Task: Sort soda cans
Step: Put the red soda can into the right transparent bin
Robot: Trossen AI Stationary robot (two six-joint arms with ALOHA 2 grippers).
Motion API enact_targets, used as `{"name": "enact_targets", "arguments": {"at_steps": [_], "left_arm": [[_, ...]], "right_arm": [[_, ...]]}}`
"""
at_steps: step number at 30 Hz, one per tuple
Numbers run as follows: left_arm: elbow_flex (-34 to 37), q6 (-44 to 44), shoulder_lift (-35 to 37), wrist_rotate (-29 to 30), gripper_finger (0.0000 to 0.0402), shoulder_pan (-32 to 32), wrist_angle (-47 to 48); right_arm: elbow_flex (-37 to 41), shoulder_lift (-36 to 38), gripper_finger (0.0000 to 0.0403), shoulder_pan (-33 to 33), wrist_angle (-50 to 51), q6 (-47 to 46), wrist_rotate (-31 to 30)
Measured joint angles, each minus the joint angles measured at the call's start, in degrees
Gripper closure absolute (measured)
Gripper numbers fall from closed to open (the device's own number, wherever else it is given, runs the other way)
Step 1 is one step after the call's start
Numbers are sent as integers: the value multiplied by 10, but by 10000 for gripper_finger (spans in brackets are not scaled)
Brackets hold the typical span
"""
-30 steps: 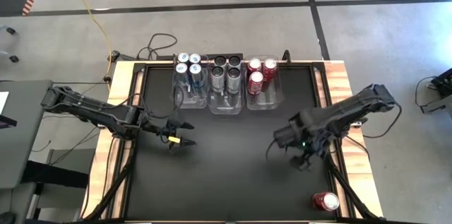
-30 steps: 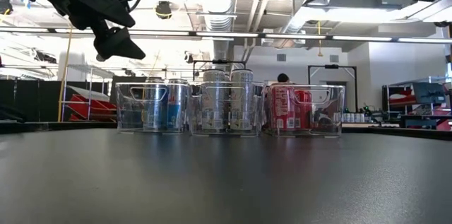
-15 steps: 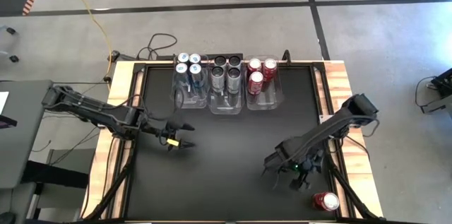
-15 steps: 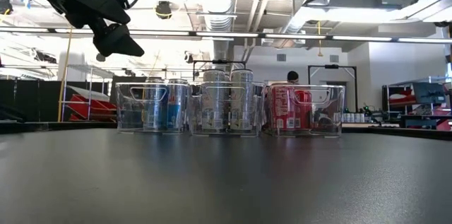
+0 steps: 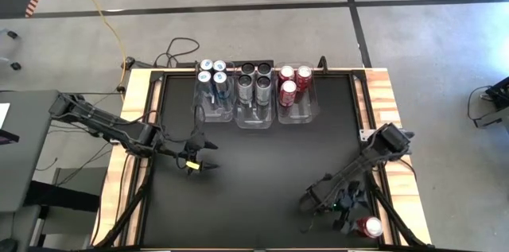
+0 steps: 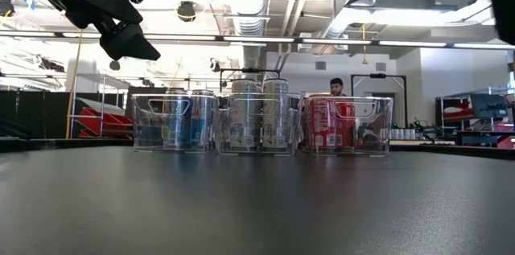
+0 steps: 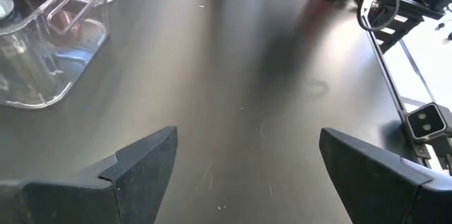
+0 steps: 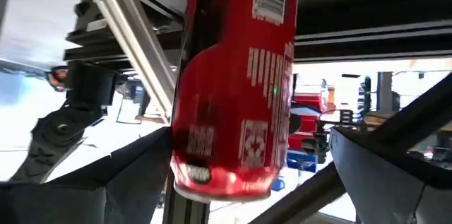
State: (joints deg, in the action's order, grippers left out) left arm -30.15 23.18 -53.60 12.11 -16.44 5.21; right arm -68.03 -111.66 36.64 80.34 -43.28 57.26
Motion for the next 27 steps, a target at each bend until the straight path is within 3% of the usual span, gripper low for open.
{"name": "enact_targets", "arguments": {"at_steps": [16, 27], "left_arm": [[0, 1, 0, 2, 58, -1, 0], [0, 16, 0, 3, 58, -1, 1]], "right_arm": [[30, -17, 16, 60, -91, -48, 80], [27, -17, 80, 71, -91, -74, 88]]}}
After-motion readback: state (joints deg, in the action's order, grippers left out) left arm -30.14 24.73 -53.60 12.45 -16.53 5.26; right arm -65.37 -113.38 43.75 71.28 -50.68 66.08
